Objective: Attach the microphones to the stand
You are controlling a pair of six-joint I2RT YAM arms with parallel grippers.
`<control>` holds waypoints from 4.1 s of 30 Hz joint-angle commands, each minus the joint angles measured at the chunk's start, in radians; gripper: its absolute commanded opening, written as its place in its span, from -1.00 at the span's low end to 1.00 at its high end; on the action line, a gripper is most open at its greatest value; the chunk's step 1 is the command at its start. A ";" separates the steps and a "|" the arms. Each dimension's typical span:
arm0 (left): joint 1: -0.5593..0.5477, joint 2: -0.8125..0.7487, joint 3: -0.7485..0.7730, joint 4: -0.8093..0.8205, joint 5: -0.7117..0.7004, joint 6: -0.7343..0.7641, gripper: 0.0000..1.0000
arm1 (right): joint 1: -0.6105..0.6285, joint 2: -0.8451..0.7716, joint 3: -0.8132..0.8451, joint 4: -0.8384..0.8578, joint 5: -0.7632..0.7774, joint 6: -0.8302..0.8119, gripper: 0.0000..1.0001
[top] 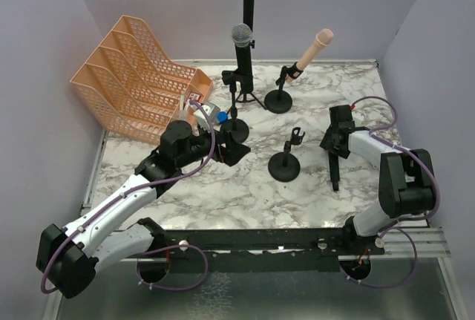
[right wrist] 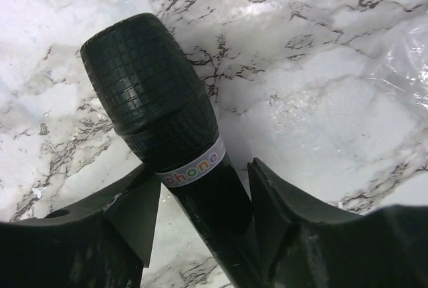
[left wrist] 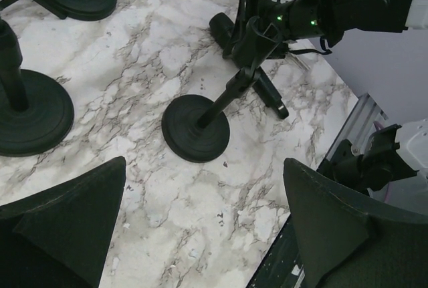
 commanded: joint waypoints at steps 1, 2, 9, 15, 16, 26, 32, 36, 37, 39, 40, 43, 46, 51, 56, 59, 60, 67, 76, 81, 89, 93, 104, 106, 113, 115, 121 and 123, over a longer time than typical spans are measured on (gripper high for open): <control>-0.035 0.023 -0.029 0.105 0.005 0.012 0.94 | -0.005 0.039 0.034 -0.009 -0.045 0.014 0.09; -0.044 0.034 -0.032 0.119 0.004 0.013 0.93 | -0.004 0.052 0.040 -0.006 -0.047 0.011 0.07; -0.127 0.108 -0.043 0.235 -0.031 0.045 0.86 | -0.005 0.079 0.065 -0.007 -0.046 -0.011 -0.49; -0.224 0.199 0.000 0.264 -0.123 0.140 0.84 | -0.004 -0.089 0.002 0.057 -0.070 -0.046 -0.86; -0.239 0.218 0.010 0.270 -0.134 0.152 0.84 | -0.004 -0.125 -0.006 0.066 -0.073 -0.052 -0.90; -0.335 0.394 0.082 0.403 -0.232 0.305 0.75 | -0.005 -0.434 -0.041 0.101 -0.131 -0.059 -0.98; -0.335 0.488 0.150 0.408 -0.198 0.504 0.72 | -0.003 -0.599 -0.061 0.143 -0.285 -0.080 -0.99; -0.335 0.544 0.186 0.410 -0.161 0.526 0.56 | -0.005 -0.717 -0.080 0.172 -0.324 -0.075 -0.98; -0.335 0.559 0.196 0.411 -0.169 0.522 0.51 | -0.005 -0.743 -0.086 0.185 -0.326 -0.079 -0.99; -0.335 0.589 0.222 0.411 -0.195 0.493 0.43 | -0.004 -0.793 -0.097 0.213 -0.360 -0.092 -0.99; -0.335 0.600 0.232 0.411 -0.201 0.481 0.41 | -0.004 -0.817 -0.101 0.224 -0.367 -0.099 -0.99; -0.335 0.628 0.250 0.412 -0.199 0.458 0.37 | -0.005 -0.867 -0.102 0.241 -0.369 -0.113 -0.98; -0.335 0.649 0.264 0.414 -0.217 0.454 0.31 | -0.004 -0.885 -0.090 0.231 -0.363 -0.119 -0.98; -0.335 0.688 0.289 0.413 -0.201 0.441 0.06 | -0.004 -0.896 -0.075 0.228 -0.392 -0.110 -0.98; -0.335 0.699 0.296 0.413 -0.189 0.428 -0.31 | -0.003 -0.935 -0.110 0.336 -0.462 -0.116 -0.98; -0.332 0.689 0.288 0.409 -0.196 0.441 -0.83 | -0.004 -0.947 -0.139 0.443 -0.517 -0.115 -0.98; -0.332 0.683 0.285 0.407 -0.200 0.445 -0.99 | -0.003 -0.948 -0.146 0.481 -0.535 -0.110 -0.98; -0.329 0.628 0.283 0.348 -0.118 0.475 -1.00 | -0.004 -0.888 -0.173 0.738 -0.648 -0.076 -0.98; -0.326 0.546 0.249 0.259 -0.003 0.476 -1.00 | -0.004 -0.811 -0.216 0.983 -0.825 0.008 -0.98; -0.326 0.507 0.164 0.292 -0.003 0.449 -1.00 | -0.003 -0.772 -0.282 1.122 -0.900 0.049 -0.98; -0.326 0.481 0.110 0.320 -0.011 0.424 -1.00 | 0.013 -0.697 -0.313 1.282 -0.931 0.091 -0.98; -0.326 0.486 0.104 0.327 -0.012 0.424 -1.00 | 0.050 -0.656 -0.305 1.339 -0.951 0.099 -0.98; -0.325 0.481 0.085 0.350 -0.023 0.395 -1.00 | 0.146 -0.589 -0.330 1.381 -0.917 0.037 -0.98; -0.325 0.481 0.082 0.352 -0.021 0.395 -1.00 | 0.148 -0.591 -0.344 1.387 -0.910 0.024 -0.98; -0.325 0.481 0.071 0.360 -0.022 0.394 -1.00 | 0.151 -0.558 -0.380 1.436 -0.918 -0.006 -0.98; -0.323 0.480 0.069 0.363 -0.028 0.390 -1.00 | 0.151 -0.538 -0.402 1.494 -0.934 0.004 -0.98; -0.323 0.488 0.069 0.371 -0.026 0.369 -1.00 | 0.162 -0.485 -0.483 1.678 -0.952 0.020 -0.98; -0.324 0.492 0.066 0.372 -0.029 0.364 -1.00 | 0.163 -0.476 -0.508 1.719 -0.954 0.025 -0.98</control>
